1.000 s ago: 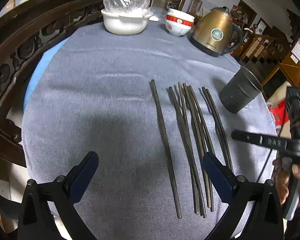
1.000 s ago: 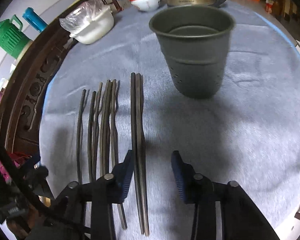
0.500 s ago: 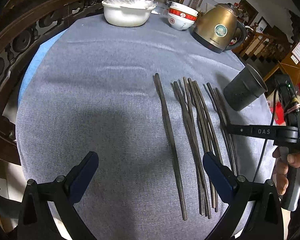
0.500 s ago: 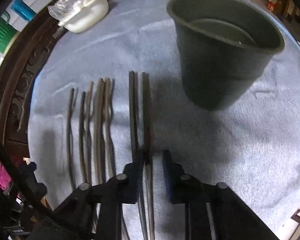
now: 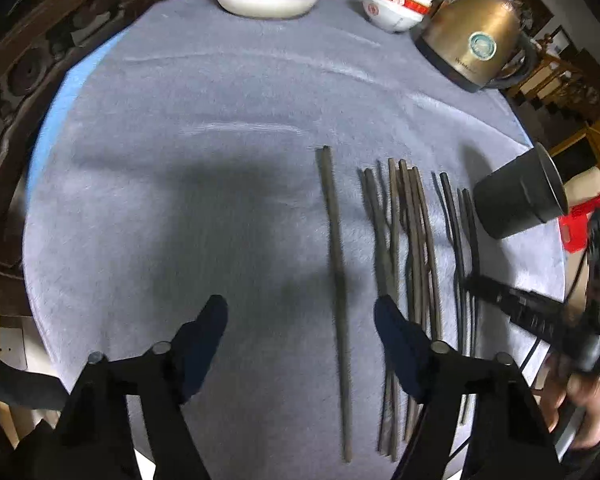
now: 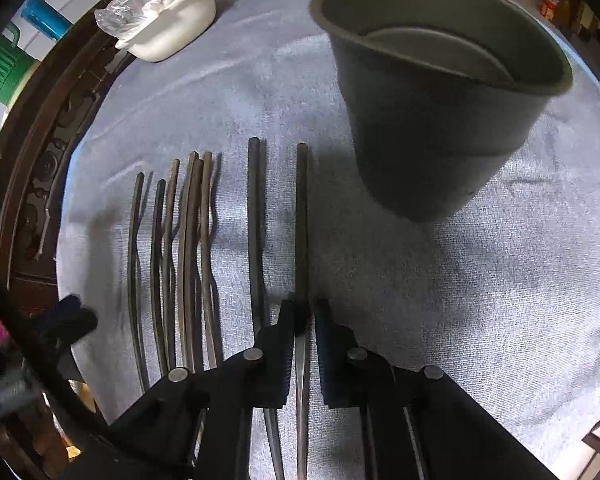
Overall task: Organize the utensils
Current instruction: 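Grasp one dark chopstick with the right tool while the left tool grasps another, then lift both held chopsticks upright and carry them toward the gray cup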
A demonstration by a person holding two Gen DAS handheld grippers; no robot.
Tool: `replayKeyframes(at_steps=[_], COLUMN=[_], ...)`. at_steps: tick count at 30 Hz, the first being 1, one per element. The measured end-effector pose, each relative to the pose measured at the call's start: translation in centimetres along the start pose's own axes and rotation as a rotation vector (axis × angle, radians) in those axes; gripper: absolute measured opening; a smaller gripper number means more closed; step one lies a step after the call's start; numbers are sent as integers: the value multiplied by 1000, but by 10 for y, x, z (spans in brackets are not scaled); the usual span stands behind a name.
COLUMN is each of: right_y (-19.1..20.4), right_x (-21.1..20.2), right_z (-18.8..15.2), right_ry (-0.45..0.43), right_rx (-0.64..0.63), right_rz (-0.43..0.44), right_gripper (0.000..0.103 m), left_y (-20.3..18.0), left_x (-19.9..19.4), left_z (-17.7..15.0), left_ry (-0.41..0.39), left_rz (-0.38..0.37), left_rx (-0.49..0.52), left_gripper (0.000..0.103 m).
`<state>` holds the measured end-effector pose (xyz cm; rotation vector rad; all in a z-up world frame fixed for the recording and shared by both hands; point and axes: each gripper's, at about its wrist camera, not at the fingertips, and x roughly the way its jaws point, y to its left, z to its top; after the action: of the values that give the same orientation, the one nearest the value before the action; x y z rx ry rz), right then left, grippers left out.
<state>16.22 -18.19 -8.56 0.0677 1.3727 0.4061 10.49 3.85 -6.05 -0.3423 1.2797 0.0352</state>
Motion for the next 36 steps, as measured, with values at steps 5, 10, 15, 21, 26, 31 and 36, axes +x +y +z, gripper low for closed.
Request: replayKeyframes(at_steps=[5,10,15,21,26,31,36], right_y=[-3,1,9,23,46,61,72], right_x=[-2,-1,4,11,13,2,-38], right_z=[-5,-4,3,19,17,7,-13], right_ry=[7,50,123,178,166,125,-24], right_rx=[-38,-109,-143,-173,-260,-248,-222], right_rz=[13,-8,-27,-76,-158,-101,-28], right_gripper=[10,9,11,13,8,6,6], left_y=[-13,-22,-27,-28,-28,-3,14], left_x=[29,39,44,49,46,29,-16], left_z=[16,19,22,37,38,26,25], left_ry=[128,197,266,305,279,222,45], left_rz=[32,57,81,81,58,-11,-63], left_rx=[9,56,119,113,133,90,49], left_gripper=[40,13,10,10,7,5,5])
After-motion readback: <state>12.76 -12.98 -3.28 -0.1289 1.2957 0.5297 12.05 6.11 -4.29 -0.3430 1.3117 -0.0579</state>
